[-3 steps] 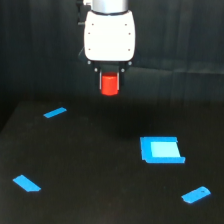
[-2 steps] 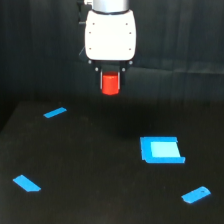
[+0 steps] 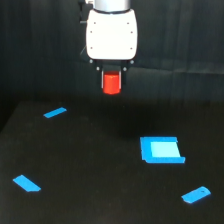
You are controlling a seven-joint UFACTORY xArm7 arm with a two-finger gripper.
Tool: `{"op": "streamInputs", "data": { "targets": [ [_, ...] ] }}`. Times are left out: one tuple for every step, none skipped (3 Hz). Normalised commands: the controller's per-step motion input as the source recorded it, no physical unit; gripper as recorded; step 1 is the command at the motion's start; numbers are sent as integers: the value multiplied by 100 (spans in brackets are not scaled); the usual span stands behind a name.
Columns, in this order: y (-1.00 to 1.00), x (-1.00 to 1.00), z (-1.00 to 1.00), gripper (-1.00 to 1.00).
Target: Pick up the red object from the table
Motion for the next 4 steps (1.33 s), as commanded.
{"op": "streamInputs", "data": {
  "targets": [
    [7, 7, 5, -100],
    [-8, 7, -2, -100],
    [-1, 3, 6, -100],
    [9, 6, -2, -94]
  ]
}}
